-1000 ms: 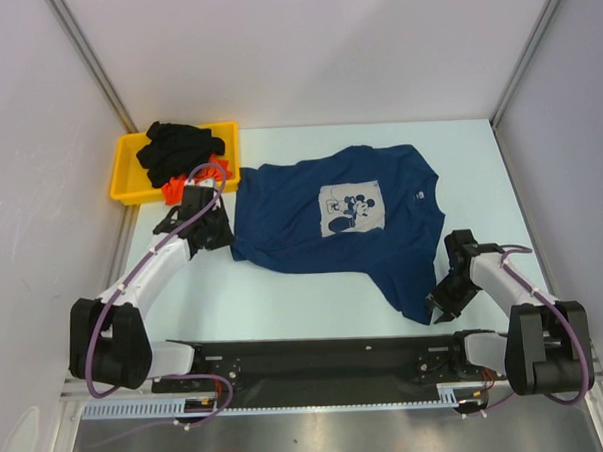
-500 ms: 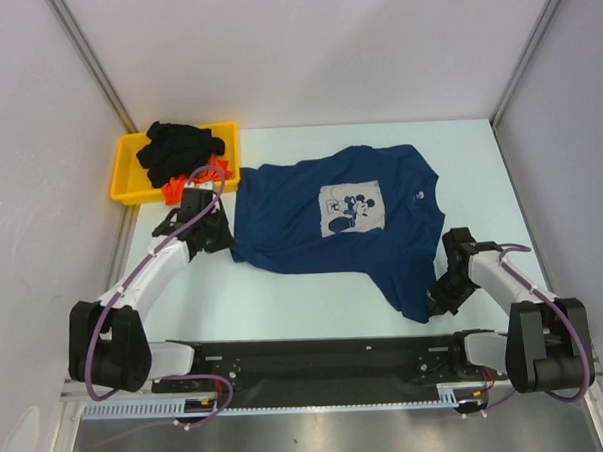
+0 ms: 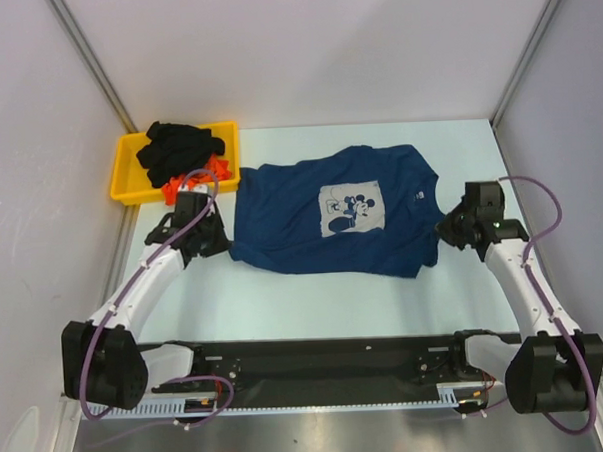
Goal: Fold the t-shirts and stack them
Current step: Flatten the tshirt out
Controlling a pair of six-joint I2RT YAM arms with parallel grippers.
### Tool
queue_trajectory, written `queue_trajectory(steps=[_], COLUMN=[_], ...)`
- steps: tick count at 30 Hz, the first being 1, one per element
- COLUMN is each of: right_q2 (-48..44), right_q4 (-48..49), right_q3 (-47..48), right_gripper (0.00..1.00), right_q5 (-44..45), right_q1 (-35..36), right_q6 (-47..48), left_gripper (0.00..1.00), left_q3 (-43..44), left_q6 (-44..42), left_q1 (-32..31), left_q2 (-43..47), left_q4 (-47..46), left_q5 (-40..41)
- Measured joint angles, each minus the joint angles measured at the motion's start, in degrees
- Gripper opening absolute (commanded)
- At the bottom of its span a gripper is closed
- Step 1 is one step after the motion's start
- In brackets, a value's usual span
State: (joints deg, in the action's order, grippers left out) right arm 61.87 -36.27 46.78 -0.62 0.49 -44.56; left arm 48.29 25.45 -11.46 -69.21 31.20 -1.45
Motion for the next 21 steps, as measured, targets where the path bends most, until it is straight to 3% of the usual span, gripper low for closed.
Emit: queue_trajectory(steps=[5,13,21], right_q2=[0.7,-1.9,-13.1], right_q4=[4.1,6.7,8.0], right_q3=[6.8,25.4,37.0], right_gripper=[0.0,0.0,0.0], right_q5=[0.2,3.1,6.3], right_q1=[-2.8,-4.2,-4.4], right_q6=[1.6,5.4,10.3], left_gripper=[0.0,0.0,0.0], left_q3=[4.6,17.4,25.2], left_q6=[-0.1,-2.5,-10.6], left_q1=[0.0,-1.0,-2.6], left_q2=[0.4,5.4,15.4], left_q4=[3.3,5.0,0.9], left_q5=[3.4,8.6,4.3])
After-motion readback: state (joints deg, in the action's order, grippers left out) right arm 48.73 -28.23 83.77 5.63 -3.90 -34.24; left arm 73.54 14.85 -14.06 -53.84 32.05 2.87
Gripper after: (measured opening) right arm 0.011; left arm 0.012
